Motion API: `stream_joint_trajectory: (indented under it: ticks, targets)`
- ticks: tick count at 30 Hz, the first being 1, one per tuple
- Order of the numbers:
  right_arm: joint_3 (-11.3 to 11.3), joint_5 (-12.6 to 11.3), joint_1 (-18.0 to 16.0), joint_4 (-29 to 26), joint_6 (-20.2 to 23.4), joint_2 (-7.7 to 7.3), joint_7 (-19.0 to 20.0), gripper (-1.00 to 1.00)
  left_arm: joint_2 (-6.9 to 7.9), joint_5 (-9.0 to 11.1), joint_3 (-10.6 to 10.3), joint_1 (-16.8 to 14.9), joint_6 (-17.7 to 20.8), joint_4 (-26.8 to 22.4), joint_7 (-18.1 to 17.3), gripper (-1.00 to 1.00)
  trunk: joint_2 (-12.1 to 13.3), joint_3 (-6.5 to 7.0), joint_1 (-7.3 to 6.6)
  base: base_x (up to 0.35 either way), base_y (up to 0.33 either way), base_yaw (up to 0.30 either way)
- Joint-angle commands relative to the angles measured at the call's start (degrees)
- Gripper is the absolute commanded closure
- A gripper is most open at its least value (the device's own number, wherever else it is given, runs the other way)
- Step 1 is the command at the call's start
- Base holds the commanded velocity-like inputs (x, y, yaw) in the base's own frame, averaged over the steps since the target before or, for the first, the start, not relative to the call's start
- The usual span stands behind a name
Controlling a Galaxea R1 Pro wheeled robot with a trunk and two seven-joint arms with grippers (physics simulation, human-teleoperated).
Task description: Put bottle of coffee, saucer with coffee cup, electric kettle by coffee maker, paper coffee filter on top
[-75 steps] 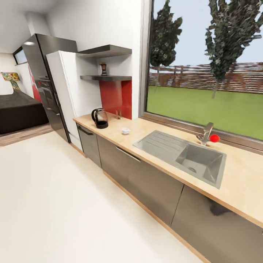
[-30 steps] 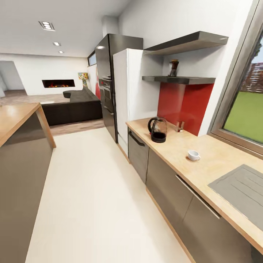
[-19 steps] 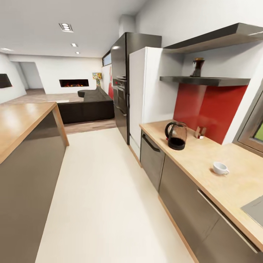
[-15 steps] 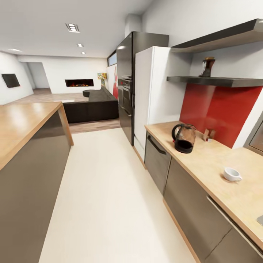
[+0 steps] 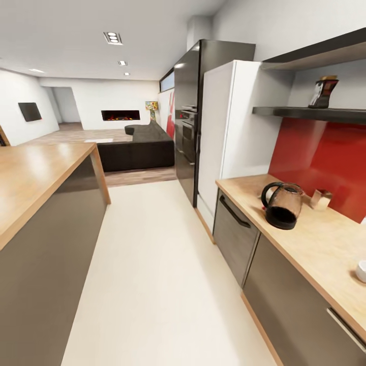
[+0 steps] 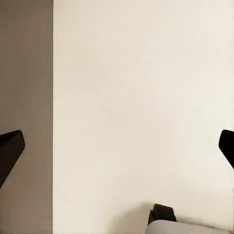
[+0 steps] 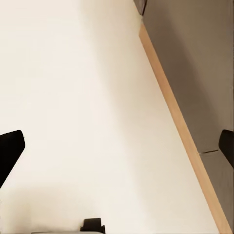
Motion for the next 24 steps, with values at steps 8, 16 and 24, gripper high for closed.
stream_joint_trajectory:
  ticks: [8,16,24]
  targets:
    - [-0.1,0.1,0.0,0.0,-0.1,0.00,0.0,-1.00,0.00,0.2,0.0,-0.1,-0.2,0.1,0.0,-1.00,-0.1,-0.12,0.07,0.337,0.091,0.000]
    - [-0.1,0.1,0.0,0.1,-0.1,0.00,0.0,-1.00,0.00,0.2,0.0,0.0,-0.2,0.1,0.0,-1.00,-0.1,-0.12,0.07,0.337,0.085,0.000]
    - [0.0,0.2,0.0,0.2,-0.1,0.00,0.0,-1.00,0.00,0.2,0.0,0.0,-0.2,0.1,0.0,-1.00,-0.1,-0.12,0.07,0.337,0.085,0.000]
